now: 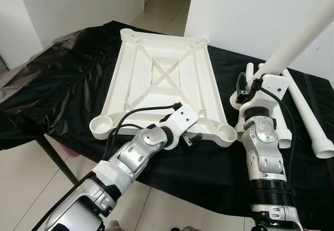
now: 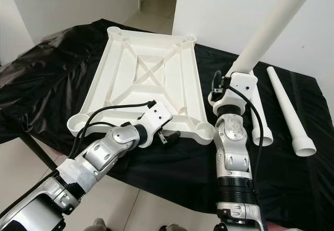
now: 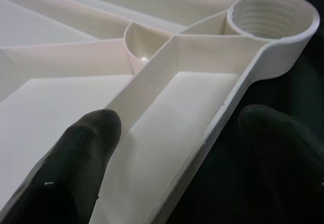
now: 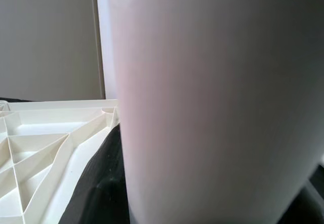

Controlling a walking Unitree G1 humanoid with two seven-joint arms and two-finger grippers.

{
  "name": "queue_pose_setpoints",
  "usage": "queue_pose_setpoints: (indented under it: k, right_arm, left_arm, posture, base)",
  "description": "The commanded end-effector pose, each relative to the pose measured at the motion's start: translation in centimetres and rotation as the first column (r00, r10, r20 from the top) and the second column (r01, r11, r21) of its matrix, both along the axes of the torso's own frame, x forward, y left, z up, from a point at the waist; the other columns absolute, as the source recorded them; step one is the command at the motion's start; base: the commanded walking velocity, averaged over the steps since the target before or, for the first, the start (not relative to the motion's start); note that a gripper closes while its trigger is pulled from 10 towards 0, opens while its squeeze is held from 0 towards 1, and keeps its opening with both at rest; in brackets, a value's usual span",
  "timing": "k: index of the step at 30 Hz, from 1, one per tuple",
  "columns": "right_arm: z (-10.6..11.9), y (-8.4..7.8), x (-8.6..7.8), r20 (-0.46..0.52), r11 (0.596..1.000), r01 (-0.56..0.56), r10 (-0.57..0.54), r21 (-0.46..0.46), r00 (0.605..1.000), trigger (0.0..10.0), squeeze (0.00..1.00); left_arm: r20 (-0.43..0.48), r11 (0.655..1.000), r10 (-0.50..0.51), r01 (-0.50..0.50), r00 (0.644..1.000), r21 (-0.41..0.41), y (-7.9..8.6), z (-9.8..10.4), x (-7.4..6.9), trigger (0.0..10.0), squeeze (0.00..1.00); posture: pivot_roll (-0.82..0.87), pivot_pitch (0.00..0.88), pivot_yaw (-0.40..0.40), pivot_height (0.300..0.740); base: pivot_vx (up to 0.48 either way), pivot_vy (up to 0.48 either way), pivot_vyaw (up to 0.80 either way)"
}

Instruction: Building children table

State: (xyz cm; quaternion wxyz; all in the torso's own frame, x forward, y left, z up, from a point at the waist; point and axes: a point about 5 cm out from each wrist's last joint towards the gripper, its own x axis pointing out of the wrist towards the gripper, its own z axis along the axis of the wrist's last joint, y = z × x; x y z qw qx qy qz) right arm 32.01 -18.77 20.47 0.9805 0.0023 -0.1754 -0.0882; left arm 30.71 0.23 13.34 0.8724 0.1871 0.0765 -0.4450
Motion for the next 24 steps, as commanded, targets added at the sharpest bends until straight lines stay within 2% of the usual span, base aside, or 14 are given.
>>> queue_pose_setpoints:
  k: [1, 8, 9, 11, 12, 17, 18, 19, 20, 21, 22, 23, 24]
  right_arm:
    - [0.3, -0.1, 0.0, 0.018, 1.0, 0.008, -0.008, 0.004, 1.0, 10.0, 0.0]
    - [0.3, -0.2, -0.1, 0.02, 1.0, 0.019, -0.019, 0.006, 1.0, 10.0, 0.0]
    - [0.3, -0.2, -0.1, 0.021, 1.0, 0.022, -0.022, 0.008, 1.0, 10.0, 0.0]
    - [0.3, -0.1, -0.1, 0.021, 1.0, 0.024, -0.024, 0.009, 0.999, 10.0, 0.0]
    - [0.3, -0.2, -0.1, 0.021, 1.0, 0.026, -0.026, 0.008, 0.999, 10.0, 0.0]
    - [0.3, -0.2, -0.1, 0.02, 1.0, 0.03, -0.03, 0.008, 0.999, 10.0, 0.0]
    - [0.3, -0.3, -0.1, 0.02, 0.999, 0.032, -0.032, 0.008, 0.999, 10.0, 0.0]
    - [0.3, -0.3, -0.1, 0.019, 0.999, 0.033, -0.033, 0.008, 0.999, 10.0, 0.0]
    - [0.3, -0.3, -0.1, 0.019, 0.999, 0.033, -0.033, 0.008, 0.999, 10.0, 0.0]
    - [0.3, -0.3, -0.2, 0.019, 0.999, 0.035, -0.035, 0.008, 0.999, 10.0, 0.0]
    - [0.3, -0.3, -0.2, 0.019, 0.999, 0.035, -0.035, 0.008, 0.999, 10.0, 0.0]
    - [0.3, -0.3, -0.2, 0.018, 0.999, 0.035, -0.035, 0.007, 0.999, 10.0, 0.0]
    - [0.3, -0.3, -0.2, 0.018, 0.999, 0.035, -0.035, 0.007, 0.999, 10.0, 0.0]
  left_arm:
    - [0.009, 0.999, -0.029, 0.029, 1.0, 0.03, -0.3, -0.1, 0.1, 10.0, 0.0]
    - [-0.006, 0.997, -0.063, 0.063, 0.998, 0.054, -0.4, -0.5, 0.2, 10.0, 0.0]
    - [-0.014, 0.996, -0.069, 0.07, 0.998, 0.054, -0.4, -0.6, 0.3, 4.5, 0.0]
    - [-0.015, 0.996, -0.074, 0.074, 0.997, 0.057, -0.4, -0.6, 0.4, 4.2, 0.0]
    - [-0.021, 0.994, -0.09, 0.091, 0.996, 0.06, -0.4, -0.7, 0.5, 0.0, 0.0]
    - [-0.021, 0.99, -0.115, 0.117, 0.993, 0.076, -0.5, -0.8, 0.6, 0.0, 0.0]
    - [-0.024, 0.987, -0.135, 0.136, 0.991, 0.085, -0.6, -0.9, 0.5, 1.8, 0.0]
    - [-0.025, 0.984, -0.15, 0.152, 0.988, 0.092, -0.6, -1.0, 0.5, 1.3, 0.0]
    - [-0.025, 0.984, -0.15, 0.152, 0.988, 0.092, -0.6, -1.0, 0.5, 1.3, 0.0]
    - [-0.025, 0.975, -0.183, 0.185, 0.983, 0.12, -0.5, -1.2, 0.3, 6.9, 0.0]
    - [-0.025, 0.975, -0.183, 0.185, 0.983, 0.12, -0.5, -1.2, 0.3, 6.9, 0.0]
    - [-0.022, 0.97, -0.204, 0.205, 0.979, 0.133, -0.4, -1.3, 0.2, 5.3, 0.0]
    - [-0.021, 0.965, -0.22, 0.221, 0.975, 0.141, -0.3, -1.4, 0.1, 5.3, 0.0]
  posture:
    - [0.04, 0.047, -0.041, 0.74]
    - [0.04, 0.049, -0.028, 0.74]
    - [0.04, 0.05, -0.024, 0.74]
    - [0.03, 0.049, -0.021, 0.74]
    - [0.03, 0.05, -0.019, 0.74]
    - [0.03, 0.051, -0.015, 0.74]
    - [0.03, 0.051, -0.015, 0.74]
    - [0.03, 0.051, -0.012, 0.74]
    - [0.03, 0.051, -0.012, 0.74]
    - [0.03, 0.052, -0.012, 0.74]
    - [0.03, 0.052, -0.012, 0.74]
    - [0.03, 0.053, -0.011, 0.74]
    - [0.03, 0.053, -0.011, 0.74]
  base:
    - [0.0, 0.0, 0.0]
    - [0.0, 0.0, 0.0]
    - [0.0, 0.0, 0.0]
    - [0.0, 0.0, 0.0]
    - [0.0, 0.0, 0.0]
    - [0.0, 0.0, 0.0]
    - [0.0, 0.0, 0.0]
    - [0.0, 0.0, 0.0]
    - [0.0, 0.0, 0.0]
    - [0.0, 0.0, 0.0]
    - [0.0, 0.0, 0.0]
    - [0.0, 0.0, 0.0]
    - [0.0, 0.0, 0.0]
